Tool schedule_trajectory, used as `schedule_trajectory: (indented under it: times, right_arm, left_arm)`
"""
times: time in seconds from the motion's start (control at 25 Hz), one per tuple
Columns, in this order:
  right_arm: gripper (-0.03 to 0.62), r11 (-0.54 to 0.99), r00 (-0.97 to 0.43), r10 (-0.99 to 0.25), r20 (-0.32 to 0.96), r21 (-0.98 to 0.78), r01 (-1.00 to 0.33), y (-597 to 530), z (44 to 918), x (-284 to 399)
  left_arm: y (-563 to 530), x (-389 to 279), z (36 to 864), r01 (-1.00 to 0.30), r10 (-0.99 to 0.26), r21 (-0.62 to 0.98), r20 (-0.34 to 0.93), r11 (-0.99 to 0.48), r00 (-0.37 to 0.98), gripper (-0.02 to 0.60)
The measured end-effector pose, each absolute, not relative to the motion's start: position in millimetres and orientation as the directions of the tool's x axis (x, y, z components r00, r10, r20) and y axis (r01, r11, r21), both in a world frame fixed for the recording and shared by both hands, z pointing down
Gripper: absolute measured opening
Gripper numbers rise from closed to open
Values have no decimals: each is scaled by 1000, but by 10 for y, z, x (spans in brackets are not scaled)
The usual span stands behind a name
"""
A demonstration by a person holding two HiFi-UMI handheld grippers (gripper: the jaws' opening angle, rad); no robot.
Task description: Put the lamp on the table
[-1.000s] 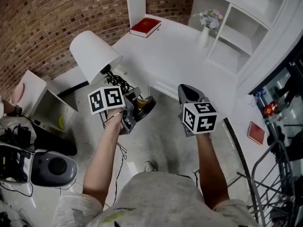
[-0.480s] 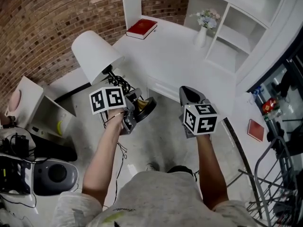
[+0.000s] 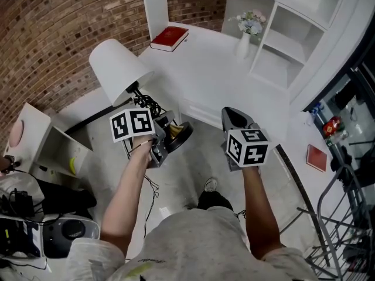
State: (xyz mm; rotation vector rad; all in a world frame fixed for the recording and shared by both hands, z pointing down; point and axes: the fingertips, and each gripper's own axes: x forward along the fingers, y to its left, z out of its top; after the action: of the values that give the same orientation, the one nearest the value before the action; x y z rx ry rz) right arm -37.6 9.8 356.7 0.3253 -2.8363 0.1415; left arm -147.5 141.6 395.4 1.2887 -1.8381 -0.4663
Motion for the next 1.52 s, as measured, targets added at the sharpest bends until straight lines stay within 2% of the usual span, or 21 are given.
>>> schedule_trajectory:
  times: [0.6, 1.08, 1.52]
  right_arm:
    - [5, 961, -933, -238, 271, -74, -267, -243, 3670, -514]
    - [5, 958, -930, -245, 275, -82, -276, -855, 3790, -951]
    - [5, 951, -925, -260, 278, -95, -296, -1795, 3764, -1413]
  left_arm:
    - [1024, -1591, 4086, -627, -898, 674, 430, 391, -98, 75]
    - [402, -2008, 4170, -639, -890, 661, 448, 394, -85, 75]
    - [-591, -2483, 4120, -657, -882, 647, 468, 387, -59, 75]
